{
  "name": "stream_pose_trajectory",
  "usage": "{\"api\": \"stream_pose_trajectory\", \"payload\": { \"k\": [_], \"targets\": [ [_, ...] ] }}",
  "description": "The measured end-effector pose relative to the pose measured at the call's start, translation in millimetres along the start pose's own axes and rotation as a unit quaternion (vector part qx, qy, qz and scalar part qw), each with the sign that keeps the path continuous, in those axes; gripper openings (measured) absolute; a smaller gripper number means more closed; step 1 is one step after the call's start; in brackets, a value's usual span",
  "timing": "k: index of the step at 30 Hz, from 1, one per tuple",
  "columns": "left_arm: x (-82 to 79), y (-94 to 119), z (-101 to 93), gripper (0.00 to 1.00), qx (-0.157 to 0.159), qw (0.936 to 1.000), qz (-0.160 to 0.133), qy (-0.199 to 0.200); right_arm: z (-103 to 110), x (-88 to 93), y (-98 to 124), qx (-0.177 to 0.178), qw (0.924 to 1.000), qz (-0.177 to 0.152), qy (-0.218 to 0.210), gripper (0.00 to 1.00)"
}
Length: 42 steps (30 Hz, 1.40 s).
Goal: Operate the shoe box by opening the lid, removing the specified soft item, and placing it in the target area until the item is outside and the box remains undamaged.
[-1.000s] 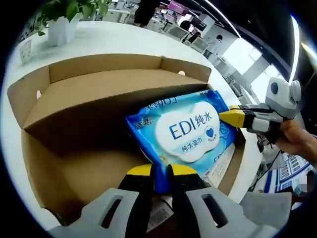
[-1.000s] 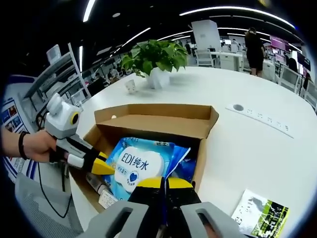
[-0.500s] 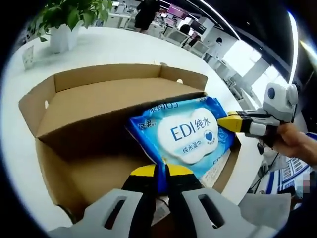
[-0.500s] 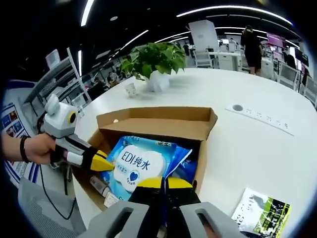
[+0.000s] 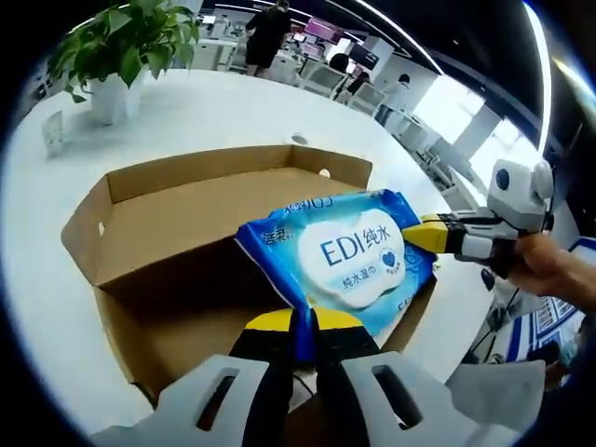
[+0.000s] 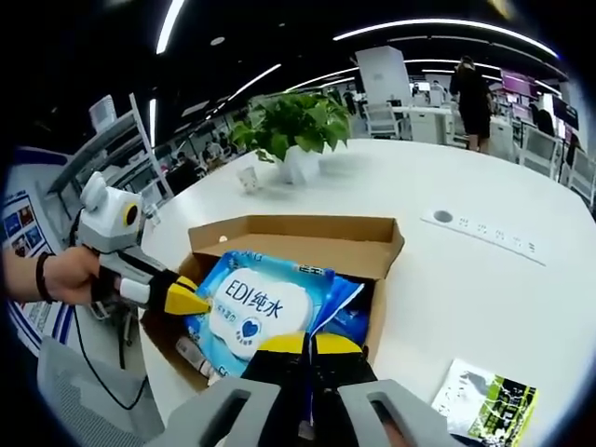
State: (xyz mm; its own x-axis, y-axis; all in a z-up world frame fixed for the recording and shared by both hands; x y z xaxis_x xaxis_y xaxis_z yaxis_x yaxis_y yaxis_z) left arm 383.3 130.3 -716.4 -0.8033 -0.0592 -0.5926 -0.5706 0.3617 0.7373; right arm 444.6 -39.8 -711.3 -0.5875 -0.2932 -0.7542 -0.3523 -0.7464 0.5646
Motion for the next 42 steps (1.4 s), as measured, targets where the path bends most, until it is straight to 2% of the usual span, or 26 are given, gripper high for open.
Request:
{"api": "stream_pose_trajectory", "payload": {
  "k": [7, 17, 31, 42],
  "targets": [
    [-12.8, 7, -9.3, 0.03, 0.002, 0.9999, -0.011, -0.013, 4, -7.3, 14, 0.006, 0.9999, -0.013, 0.001, 0.00],
    [-27.0, 2, -33.7, 0.03, 0.013, 0.9990, -0.015, -0.039, -2, -4.0, 40, 0.023, 0.9994, -0.027, -0.003, 0.00],
    [-33.6, -17, -76.0, 0.03, 0.040, 0.9964, -0.003, -0.074, -26, 16.5, 82, 0.056, 0.9972, -0.041, -0.028, 0.00],
    [-30.4, -33, -111.6, 0.03, 0.060, 0.9929, 0.010, -0.102, -45, 38.2, 114, 0.082, 0.9939, -0.050, -0.054, 0.00]
  ]
}}
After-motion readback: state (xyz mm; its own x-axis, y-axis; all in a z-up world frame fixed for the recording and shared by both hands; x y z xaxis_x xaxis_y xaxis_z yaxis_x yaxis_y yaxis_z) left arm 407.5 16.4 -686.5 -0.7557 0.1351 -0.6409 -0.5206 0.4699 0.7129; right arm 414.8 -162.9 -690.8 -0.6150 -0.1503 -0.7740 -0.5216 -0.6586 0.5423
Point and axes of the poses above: the point that each gripper's makers call its tool centre point, and the gripper's own axes: y roughly backward along the fingers, z roughly to its left, x roughly out of its underside, the point moved 5 cm from there along y, roughly backward along the fingers, and after that the axes turned 7 degrees about -x, right-handed, at the moved point
